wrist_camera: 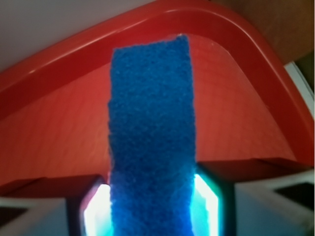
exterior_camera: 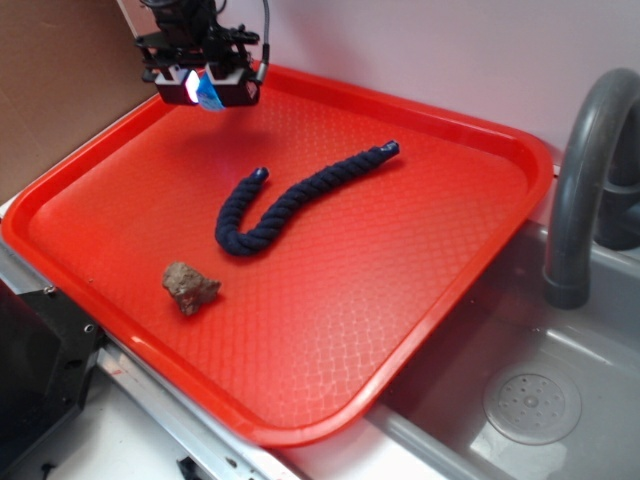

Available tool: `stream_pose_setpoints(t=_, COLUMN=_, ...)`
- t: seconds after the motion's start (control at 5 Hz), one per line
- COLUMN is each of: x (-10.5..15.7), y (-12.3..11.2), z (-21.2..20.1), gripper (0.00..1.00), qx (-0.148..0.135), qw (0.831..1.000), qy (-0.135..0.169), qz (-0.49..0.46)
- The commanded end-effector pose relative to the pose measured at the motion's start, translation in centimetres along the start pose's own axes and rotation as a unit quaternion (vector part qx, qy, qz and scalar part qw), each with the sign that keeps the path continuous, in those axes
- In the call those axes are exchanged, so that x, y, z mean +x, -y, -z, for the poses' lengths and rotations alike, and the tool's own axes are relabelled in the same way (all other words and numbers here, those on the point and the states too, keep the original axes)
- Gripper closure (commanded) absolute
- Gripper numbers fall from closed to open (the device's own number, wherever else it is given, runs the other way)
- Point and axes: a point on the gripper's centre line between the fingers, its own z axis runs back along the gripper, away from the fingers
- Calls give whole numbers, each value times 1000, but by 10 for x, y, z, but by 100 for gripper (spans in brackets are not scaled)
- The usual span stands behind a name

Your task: Grab the blue sponge.

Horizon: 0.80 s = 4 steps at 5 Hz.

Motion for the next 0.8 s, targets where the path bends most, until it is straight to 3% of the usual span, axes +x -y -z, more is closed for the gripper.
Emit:
stream_pose_setpoints(t=0.0, x=-14, y=8, z=-48, gripper=100, qx=-2, qw=995, qy=-54, qz=86)
stream_pose_setpoints(t=0.2, x=-46, y=25, z=-81, gripper=100, qx=11, qw=980, qy=-85, qz=179)
stream_pose_setpoints(t=0.4, x=-69, y=35, z=-107, gripper=100, qx=6, qw=966, qy=-90, qz=242)
stream_pose_setpoints(t=0.6, x=-83, y=37, z=-145, gripper=100, qx=-18, qw=959, qy=-72, qz=273)
